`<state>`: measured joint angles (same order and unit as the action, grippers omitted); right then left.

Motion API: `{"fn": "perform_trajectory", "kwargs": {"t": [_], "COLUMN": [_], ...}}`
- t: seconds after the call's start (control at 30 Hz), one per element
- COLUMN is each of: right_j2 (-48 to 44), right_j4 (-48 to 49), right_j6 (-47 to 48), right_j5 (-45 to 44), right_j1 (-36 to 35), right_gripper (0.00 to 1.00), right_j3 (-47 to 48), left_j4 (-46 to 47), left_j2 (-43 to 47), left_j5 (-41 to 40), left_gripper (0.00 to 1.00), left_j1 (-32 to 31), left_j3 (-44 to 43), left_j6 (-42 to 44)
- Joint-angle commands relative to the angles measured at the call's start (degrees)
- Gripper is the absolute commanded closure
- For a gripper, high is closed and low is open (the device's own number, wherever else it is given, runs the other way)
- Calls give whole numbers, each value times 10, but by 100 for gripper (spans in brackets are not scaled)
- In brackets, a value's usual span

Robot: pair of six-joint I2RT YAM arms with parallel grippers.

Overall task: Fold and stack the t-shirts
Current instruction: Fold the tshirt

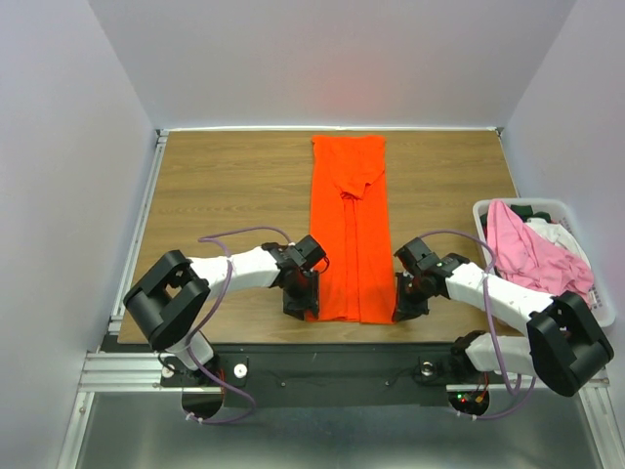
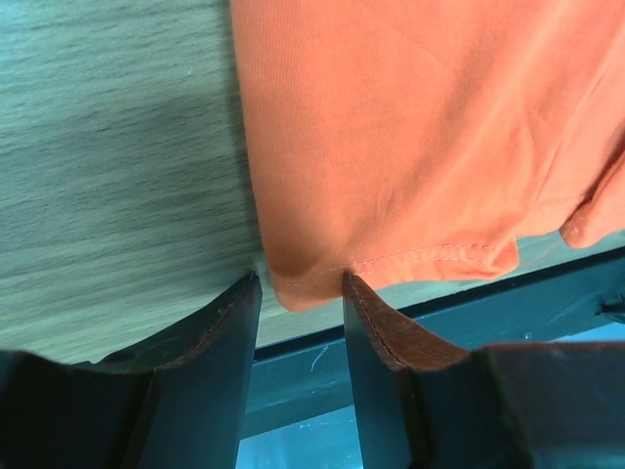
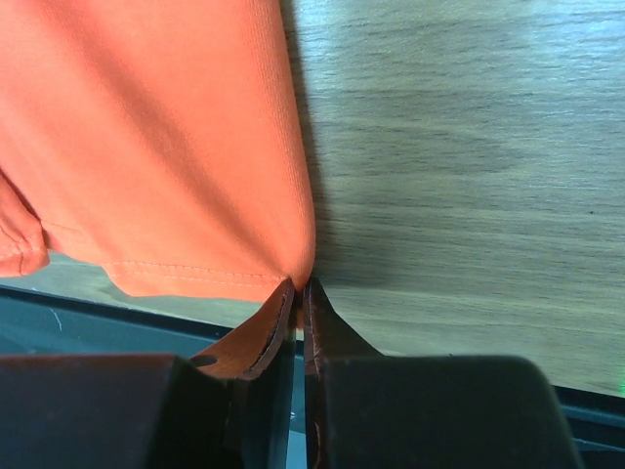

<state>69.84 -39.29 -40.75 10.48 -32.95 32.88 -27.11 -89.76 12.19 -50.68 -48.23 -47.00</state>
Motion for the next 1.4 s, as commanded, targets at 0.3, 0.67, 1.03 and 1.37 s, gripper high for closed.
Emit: {"fn": "perform_trajectory", "kwargs": {"t": [0.3,0.67,1.03,1.37], "right_j2": [-16,-35,-19,136], "right_j4": [9,-11,-66,-71], "right_j6": [-2,1,23,102], "right_j5": [19,19,-32,-121], "right_j1": [4,4,4,42], "right_gripper": [90,99,99,99], "right_j3": [0,3,103,302], "left_j4": [-46,-74,-156,-160], "left_j2": [-39,-22,-2,-72], "left_j5": [-74,-88,-150,-140], "left_gripper": [61,96,100,100], "left_j1": [-47,-59,-36,100], "left_j3": [-14,-30,-149,-282], "left_j6": [-50,-44,9,123]}}
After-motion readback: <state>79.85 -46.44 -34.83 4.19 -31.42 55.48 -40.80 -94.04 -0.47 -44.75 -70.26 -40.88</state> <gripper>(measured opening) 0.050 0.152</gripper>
